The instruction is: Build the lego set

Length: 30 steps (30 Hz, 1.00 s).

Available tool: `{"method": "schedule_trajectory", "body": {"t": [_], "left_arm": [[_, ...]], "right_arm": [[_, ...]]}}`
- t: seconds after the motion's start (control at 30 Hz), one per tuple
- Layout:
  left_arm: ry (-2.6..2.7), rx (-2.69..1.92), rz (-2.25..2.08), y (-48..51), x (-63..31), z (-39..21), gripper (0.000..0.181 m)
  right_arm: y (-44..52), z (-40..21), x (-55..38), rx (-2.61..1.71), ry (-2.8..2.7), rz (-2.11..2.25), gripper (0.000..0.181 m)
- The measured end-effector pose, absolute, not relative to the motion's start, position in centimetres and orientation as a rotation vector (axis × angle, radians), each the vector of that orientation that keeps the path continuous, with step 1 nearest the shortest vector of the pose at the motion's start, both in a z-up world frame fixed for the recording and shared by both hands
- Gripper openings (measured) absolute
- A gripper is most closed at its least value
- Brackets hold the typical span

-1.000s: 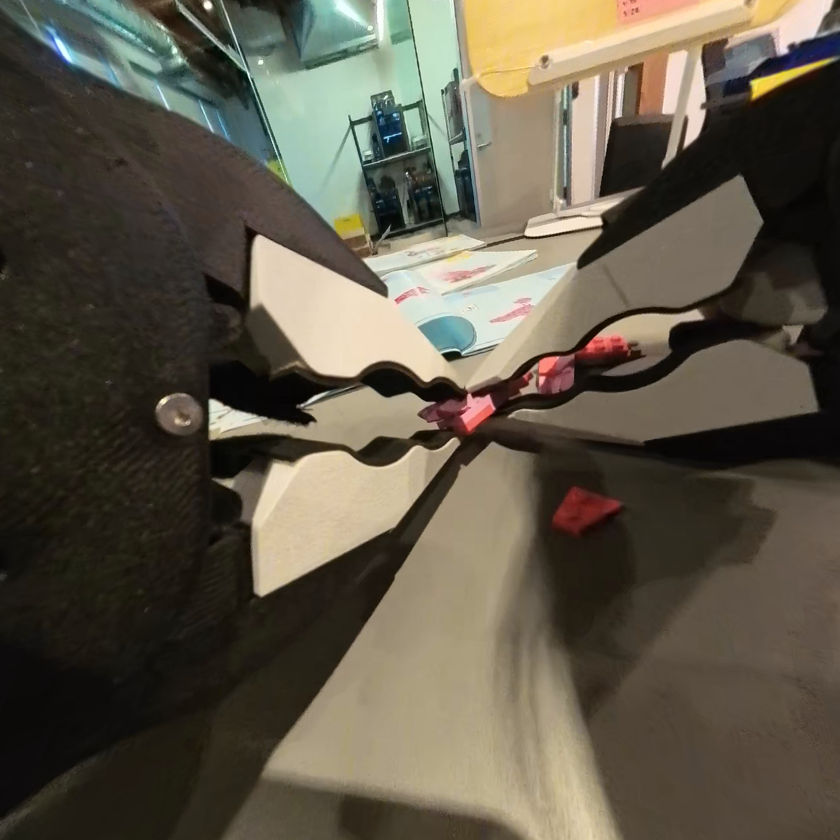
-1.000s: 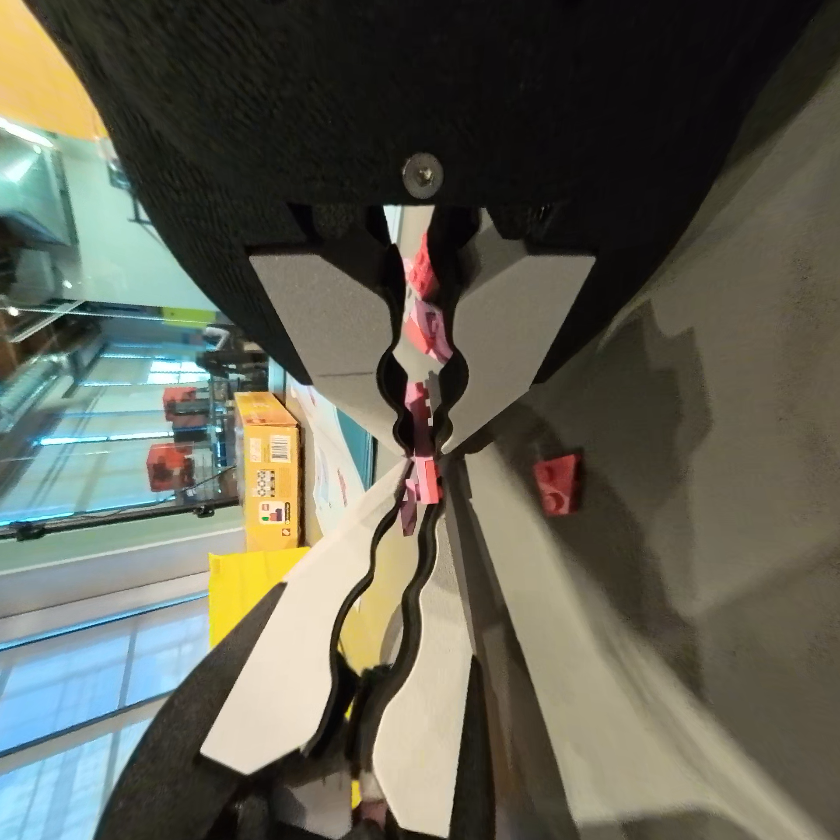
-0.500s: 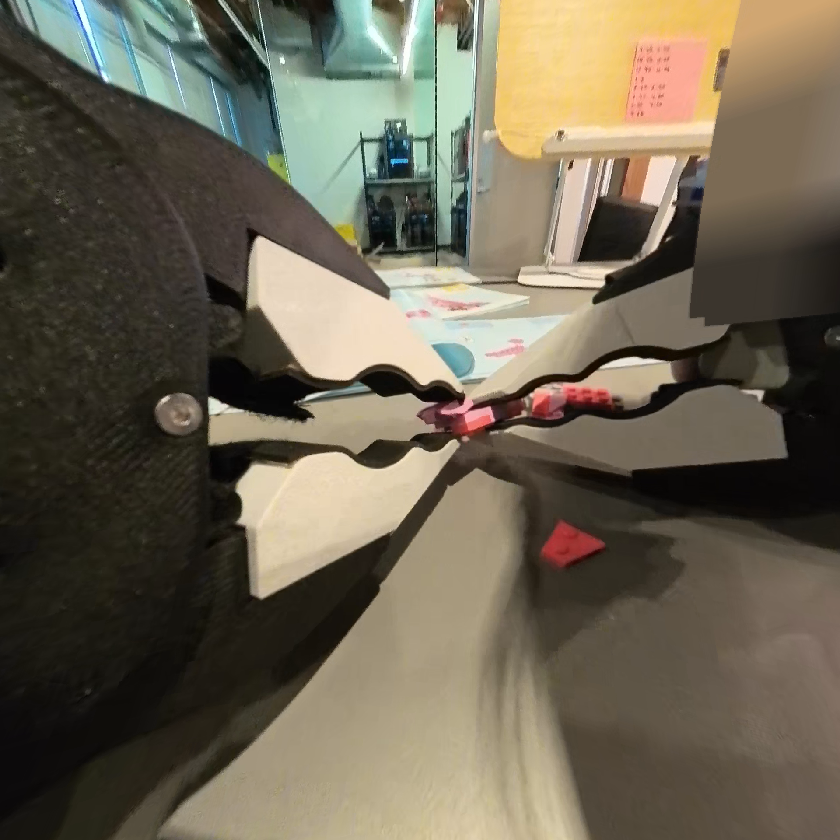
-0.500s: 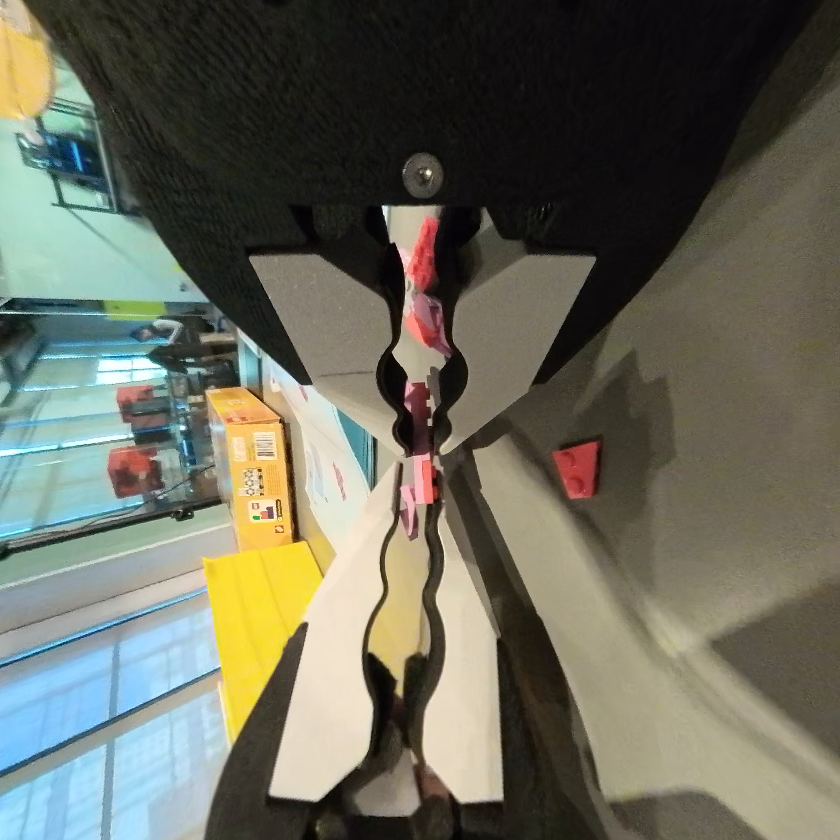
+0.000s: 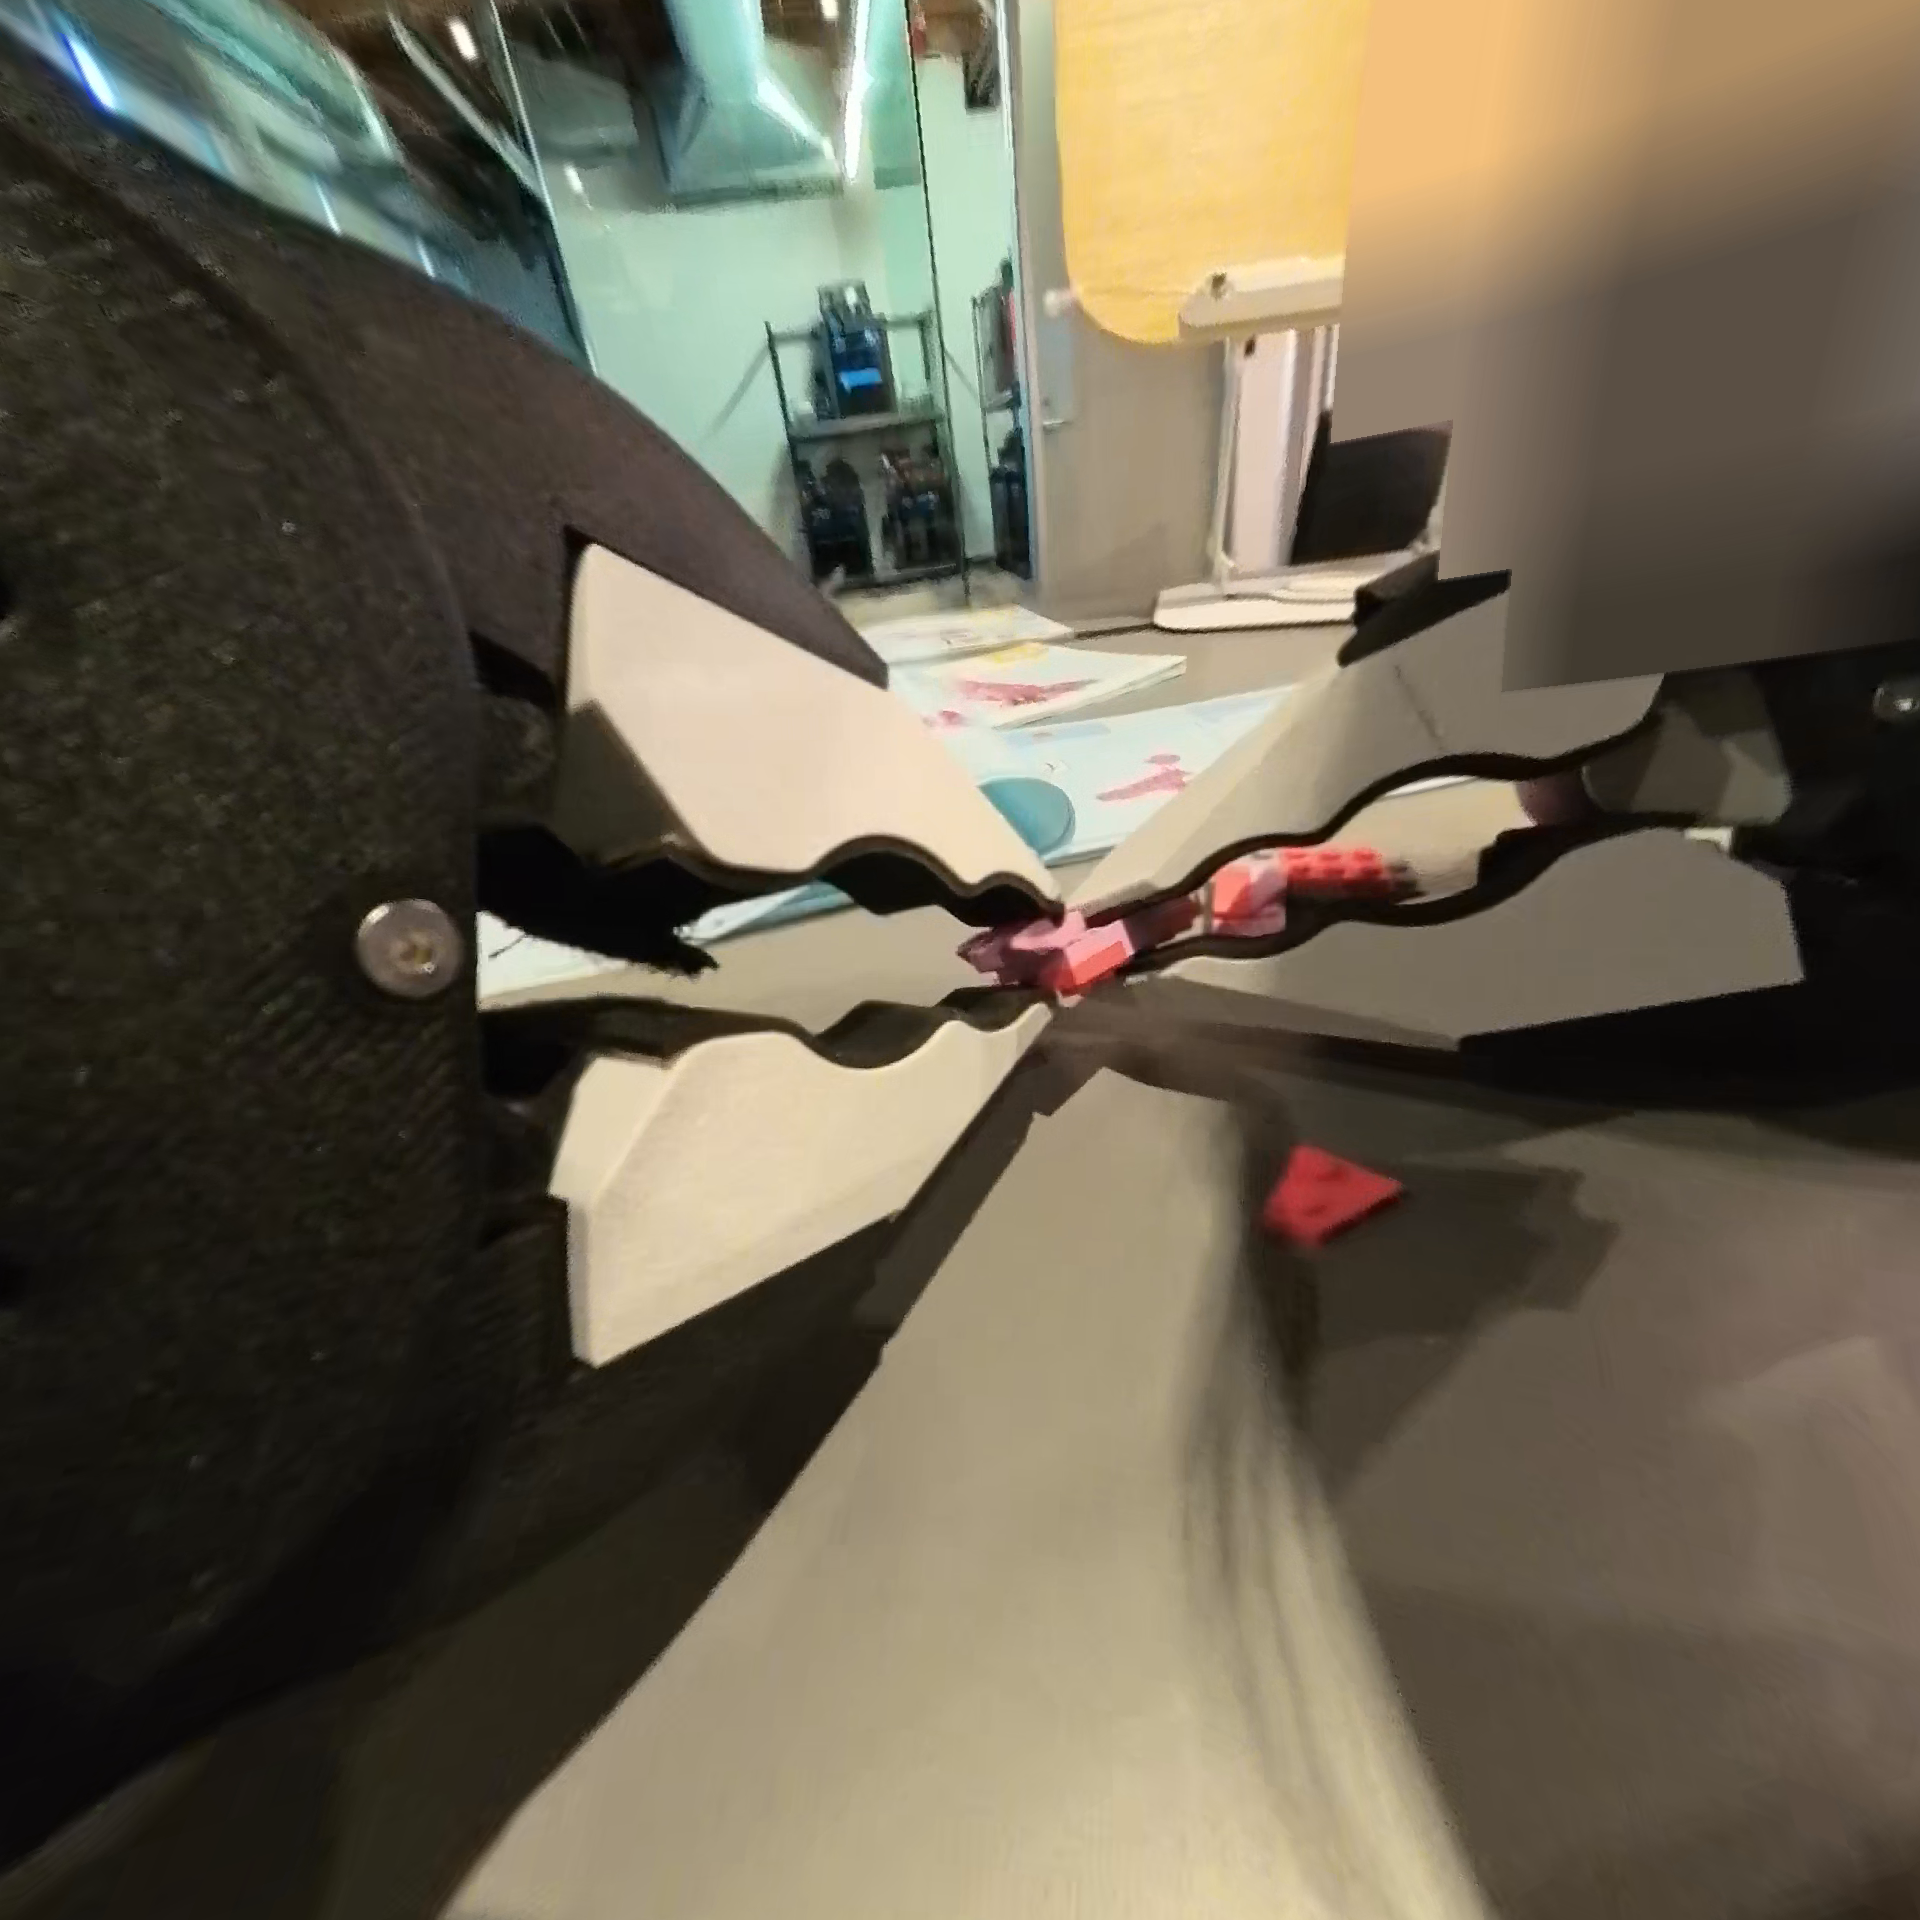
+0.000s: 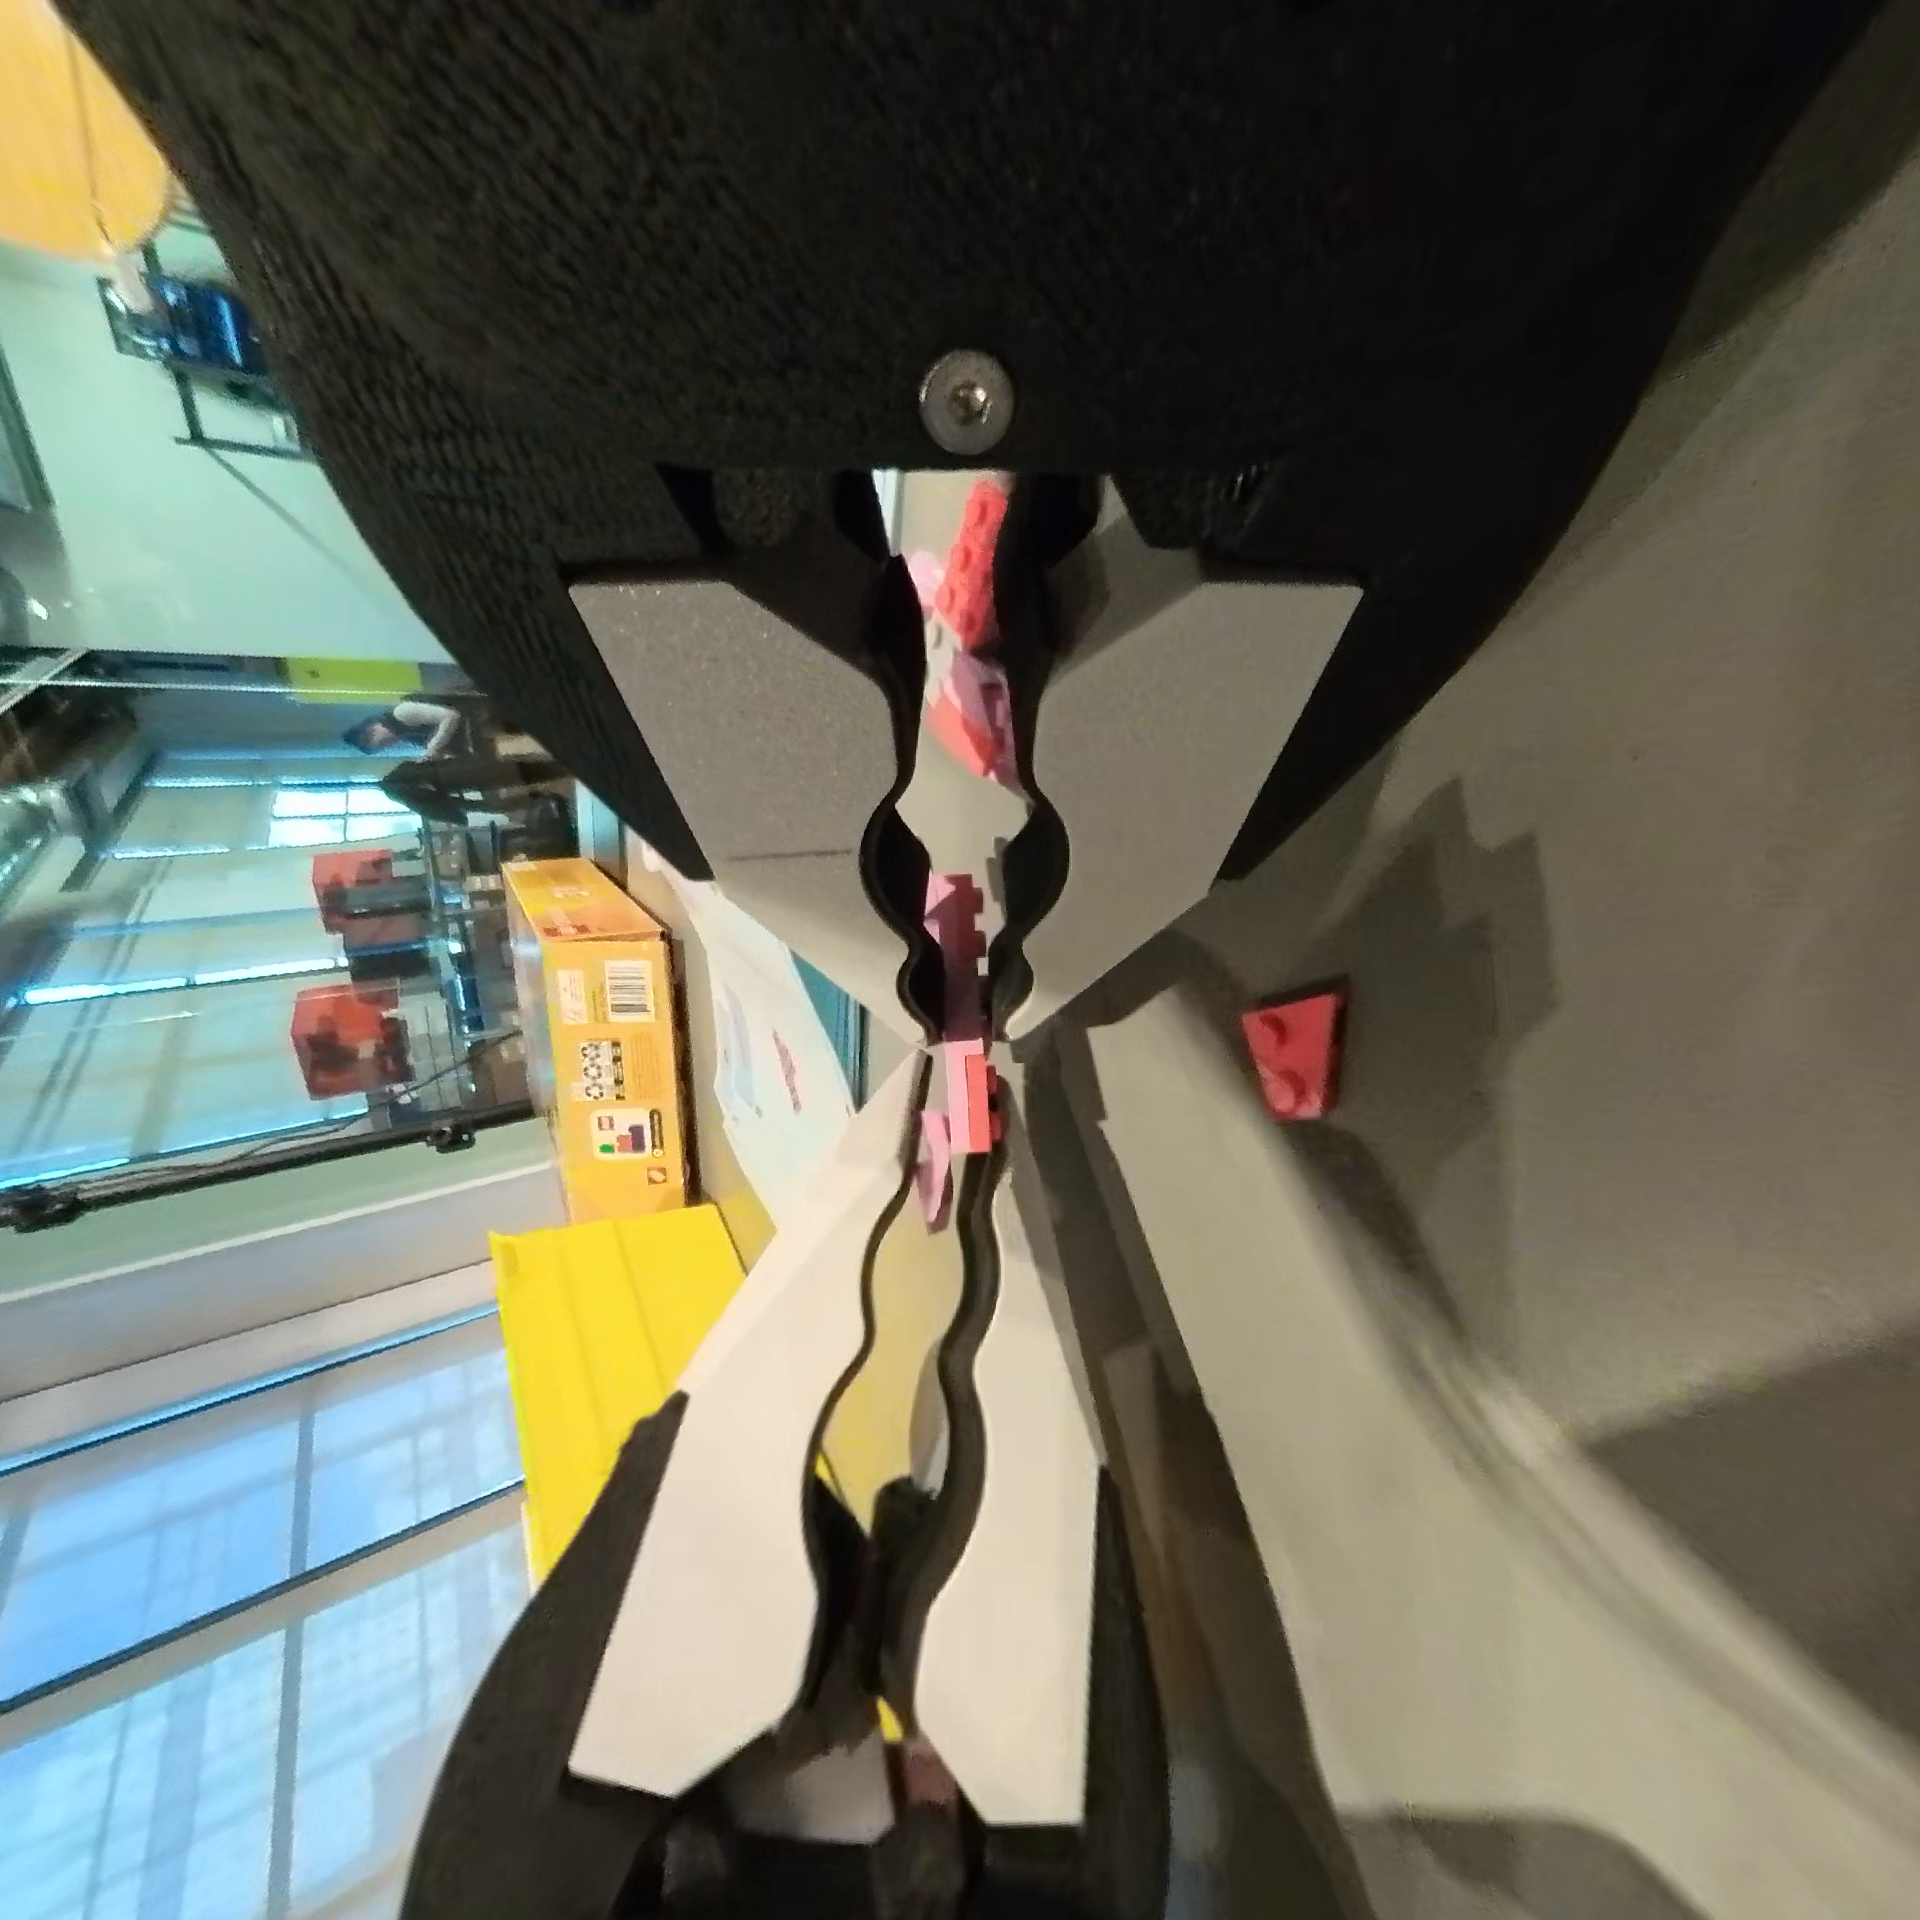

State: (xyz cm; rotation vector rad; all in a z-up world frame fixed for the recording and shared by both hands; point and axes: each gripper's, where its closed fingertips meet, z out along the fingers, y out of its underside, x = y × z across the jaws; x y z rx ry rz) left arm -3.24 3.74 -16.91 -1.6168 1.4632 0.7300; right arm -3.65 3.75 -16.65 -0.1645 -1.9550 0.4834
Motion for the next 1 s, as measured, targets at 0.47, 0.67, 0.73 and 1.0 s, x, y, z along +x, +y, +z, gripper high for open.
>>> {"method": "schedule_trajectory", "body": {"t": [0.47,0.67,0.73,1.0], "left_arm": [[1.414,-1.546,0.829,4.2,-3.4,-16.4,0.013],[1.353,-1.537,0.794,4.2,-3.3,-15.7,0.020],[1.326,-1.535,0.770,4.1,-3.4,-15.3,0.025],[1.370,-1.484,0.778,3.6,-2.9,-15.2,0.012]], "right_arm": [[3.9,-16.4,-3.9,-0.211,-1.946,0.524,0.006],[4.0,-16.3,-4.0,-0.220,-1.940,0.534,0.006],[4.1,-16.3,-4.1,-0.215,-1.935,0.524,0.006],[4.2,-15.7,-4.1,-0.130,-1.865,0.445,0.006]]}}
